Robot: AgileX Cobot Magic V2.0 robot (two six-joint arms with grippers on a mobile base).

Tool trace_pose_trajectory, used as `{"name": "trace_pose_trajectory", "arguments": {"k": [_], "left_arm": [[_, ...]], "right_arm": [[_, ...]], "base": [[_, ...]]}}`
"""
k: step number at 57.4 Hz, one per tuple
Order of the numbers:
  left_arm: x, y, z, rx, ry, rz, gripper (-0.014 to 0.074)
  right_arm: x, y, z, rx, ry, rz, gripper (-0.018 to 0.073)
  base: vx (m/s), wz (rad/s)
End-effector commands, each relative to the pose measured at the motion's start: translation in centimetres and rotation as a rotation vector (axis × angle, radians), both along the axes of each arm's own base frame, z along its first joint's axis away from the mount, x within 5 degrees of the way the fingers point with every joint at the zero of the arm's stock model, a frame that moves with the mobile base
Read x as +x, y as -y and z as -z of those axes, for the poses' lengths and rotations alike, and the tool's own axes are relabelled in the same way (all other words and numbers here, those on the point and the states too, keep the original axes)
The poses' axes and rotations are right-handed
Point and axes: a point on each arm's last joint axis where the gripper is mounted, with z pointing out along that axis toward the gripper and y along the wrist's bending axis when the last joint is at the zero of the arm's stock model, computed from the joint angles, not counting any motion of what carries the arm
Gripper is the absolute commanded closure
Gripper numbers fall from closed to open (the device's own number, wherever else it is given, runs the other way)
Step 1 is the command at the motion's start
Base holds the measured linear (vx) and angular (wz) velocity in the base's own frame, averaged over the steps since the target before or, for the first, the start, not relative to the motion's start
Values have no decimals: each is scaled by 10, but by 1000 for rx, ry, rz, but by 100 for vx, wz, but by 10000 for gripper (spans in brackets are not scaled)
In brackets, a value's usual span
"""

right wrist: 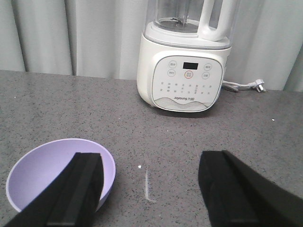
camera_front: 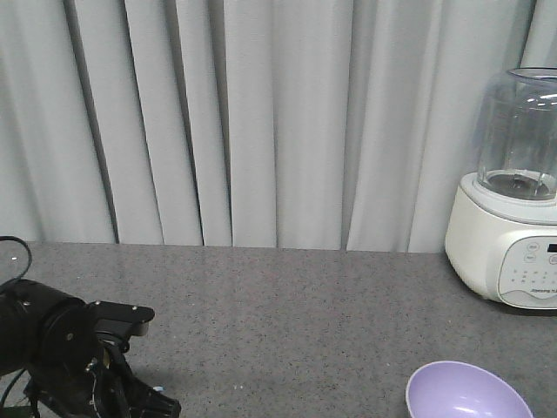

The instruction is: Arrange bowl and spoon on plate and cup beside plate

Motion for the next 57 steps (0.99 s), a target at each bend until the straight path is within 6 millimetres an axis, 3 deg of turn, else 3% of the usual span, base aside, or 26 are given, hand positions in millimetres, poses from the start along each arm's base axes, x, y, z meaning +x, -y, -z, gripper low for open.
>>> {"name": "trace_pose_trajectory", "arguments": {"k": [1, 10, 11, 17, 24, 35, 47, 57], "left_arm": [[-5, 1, -43, -86, 161, -3, 600], [-9, 7, -84, -185, 271, -1, 599], [-41, 144, -173, -504, 768, 383, 596], [-44, 128, -181, -392, 796, 346, 596], [-43, 96, -187, -171, 814, 172, 596], [-52, 46, -208, 120, 890, -81, 596], [-80, 25, -220, 89, 996, 69, 596], [-113, 2, -206, -5, 1008, 144, 596]], "right_arm": [[2, -1, -17, -23, 97, -13, 51], [2, -1, -18, -23, 97, -13, 51], [14, -7, -4, 183, -204, -25, 72], [34, -7, -9, 197, -359, -24, 72], [65, -4, -28, 176, -398, -18, 68], [129, -6, -38, 177, -578, -79, 62], [191, -4, -25, 178, -701, -84, 62], [217, -3, -2, 175, -793, -101, 62]], "base": [[0, 0], [0, 0], [0, 0], [0, 0], [0, 0], [0, 0], [0, 0], [0, 0]]}}
